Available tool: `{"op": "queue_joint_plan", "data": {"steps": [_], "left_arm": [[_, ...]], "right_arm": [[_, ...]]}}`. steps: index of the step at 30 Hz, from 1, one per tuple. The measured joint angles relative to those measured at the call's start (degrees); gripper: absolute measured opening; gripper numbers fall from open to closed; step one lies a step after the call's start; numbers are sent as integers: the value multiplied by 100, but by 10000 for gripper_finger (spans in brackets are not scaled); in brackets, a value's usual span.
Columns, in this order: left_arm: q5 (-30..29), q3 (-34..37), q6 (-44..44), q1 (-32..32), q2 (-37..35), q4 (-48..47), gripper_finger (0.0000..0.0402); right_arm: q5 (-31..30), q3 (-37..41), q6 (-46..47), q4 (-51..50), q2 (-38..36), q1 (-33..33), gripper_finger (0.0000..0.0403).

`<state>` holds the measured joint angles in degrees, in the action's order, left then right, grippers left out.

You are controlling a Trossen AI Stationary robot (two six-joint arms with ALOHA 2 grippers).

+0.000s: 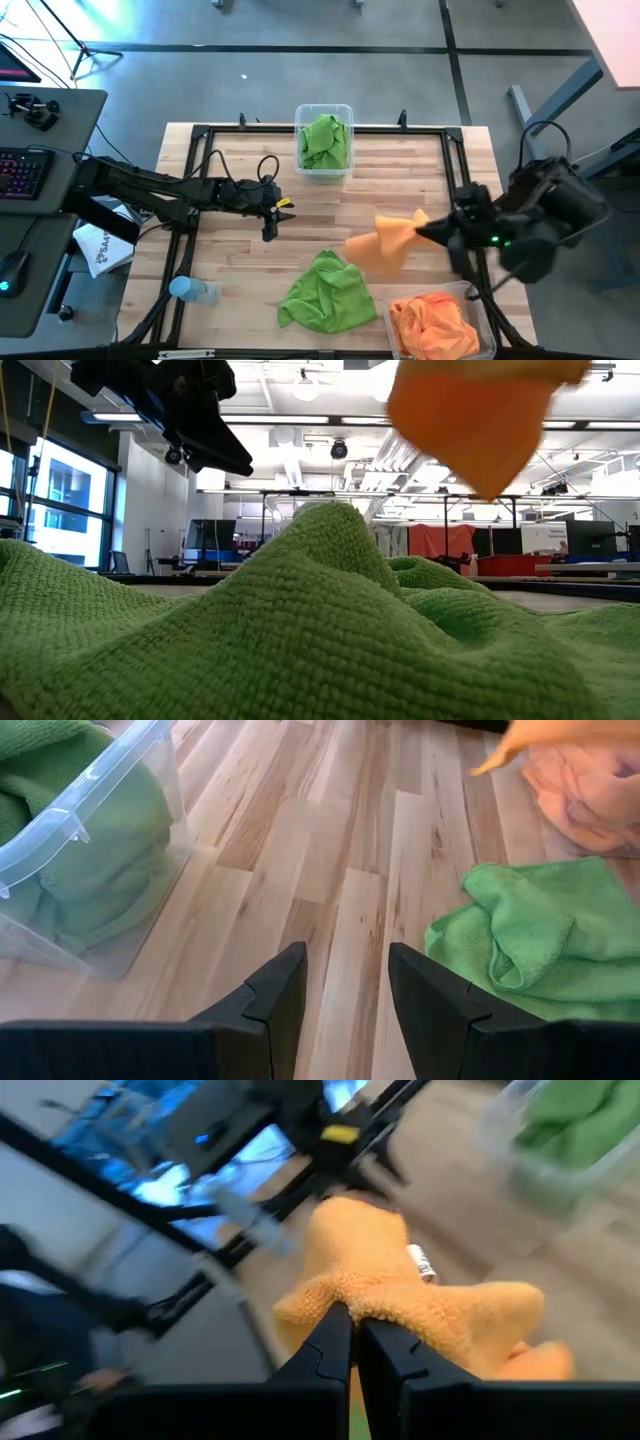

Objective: Sort microfiber towel by color & place in baskets
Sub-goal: Put the orange microfiber towel into the bottom transparent bin

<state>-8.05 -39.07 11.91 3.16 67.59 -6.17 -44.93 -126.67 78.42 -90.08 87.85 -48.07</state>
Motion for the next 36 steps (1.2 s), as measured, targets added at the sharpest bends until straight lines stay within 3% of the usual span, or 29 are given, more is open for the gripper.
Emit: {"op": "queue_joint_plan", "data": {"steps": [6,22,27,36], "left_arm": [[0,0,139,0,0,-1,133],[-167,0,145,-69,0,1,133],[-175,0,145,-199,0,1,133],[-175,1,-160,-460,0,1,133]], "right_arm": [[383,-853,379,65,-28,-478,0],[3334,-435,3307,13,-310,-870,0],[4489,3,4915,219,-306,-1037,0],[4651,376,5225,1623,-44,-951,0]]}}
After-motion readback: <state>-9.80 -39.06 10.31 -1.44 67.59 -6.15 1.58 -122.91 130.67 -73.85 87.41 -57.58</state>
